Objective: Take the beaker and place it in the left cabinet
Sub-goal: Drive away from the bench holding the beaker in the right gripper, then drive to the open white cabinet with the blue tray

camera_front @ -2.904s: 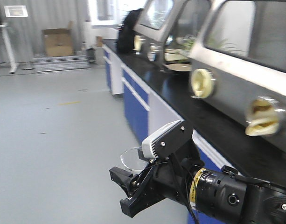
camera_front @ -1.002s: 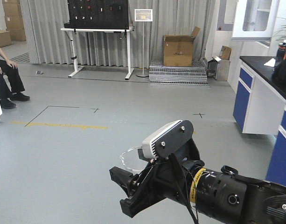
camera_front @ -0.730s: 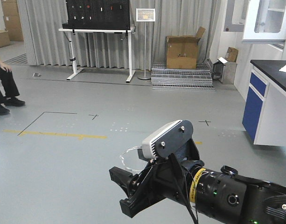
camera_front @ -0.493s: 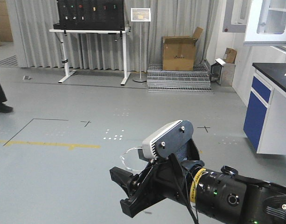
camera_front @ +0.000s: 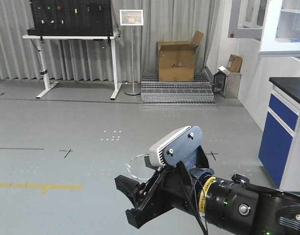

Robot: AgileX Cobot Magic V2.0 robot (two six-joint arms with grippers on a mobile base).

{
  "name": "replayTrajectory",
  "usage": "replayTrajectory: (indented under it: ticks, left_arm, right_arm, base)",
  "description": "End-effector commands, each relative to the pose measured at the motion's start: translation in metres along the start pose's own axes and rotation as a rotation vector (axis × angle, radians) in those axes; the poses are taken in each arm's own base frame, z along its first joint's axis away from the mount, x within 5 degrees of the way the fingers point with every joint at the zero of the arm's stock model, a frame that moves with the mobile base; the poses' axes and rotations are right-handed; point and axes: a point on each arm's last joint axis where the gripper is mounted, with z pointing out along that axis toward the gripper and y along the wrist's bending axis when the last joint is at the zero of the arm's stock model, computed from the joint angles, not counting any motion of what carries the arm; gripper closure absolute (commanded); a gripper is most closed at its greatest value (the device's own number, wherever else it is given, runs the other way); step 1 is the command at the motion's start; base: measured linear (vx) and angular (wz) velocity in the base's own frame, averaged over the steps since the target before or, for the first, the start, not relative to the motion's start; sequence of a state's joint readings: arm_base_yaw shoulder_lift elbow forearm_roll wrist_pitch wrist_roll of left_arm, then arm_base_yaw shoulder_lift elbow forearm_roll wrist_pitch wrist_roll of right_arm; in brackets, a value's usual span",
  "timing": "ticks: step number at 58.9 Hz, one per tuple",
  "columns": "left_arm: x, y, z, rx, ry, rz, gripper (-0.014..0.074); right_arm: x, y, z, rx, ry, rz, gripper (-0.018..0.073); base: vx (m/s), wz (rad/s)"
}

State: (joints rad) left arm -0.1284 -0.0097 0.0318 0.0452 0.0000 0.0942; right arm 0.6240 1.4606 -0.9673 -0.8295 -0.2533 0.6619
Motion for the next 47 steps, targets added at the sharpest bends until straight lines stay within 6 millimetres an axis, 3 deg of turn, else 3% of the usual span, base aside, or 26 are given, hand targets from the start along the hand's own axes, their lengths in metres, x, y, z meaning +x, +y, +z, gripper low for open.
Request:
replayTrajectory:
  ticks: [1, 47]
  left_arm:
    - [-0.0026, 0.0, -0.0013, -0.007, -0.077, -0.006, 0.0595]
    - [-0.0026, 0.0, -0.0013, -0.007, -0.077, -0.006, 0.0595]
  right_arm:
    - [-0.0256, 0.0003, -0.0109, -0.017, -0.114, 0.001, 0.038]
    - [-0.0251, 0.0, -0.0106, -0.014, -0.11, 0.001, 0.038]
  base:
    - [0.77, -0.07]
    - [0.76, -0.06]
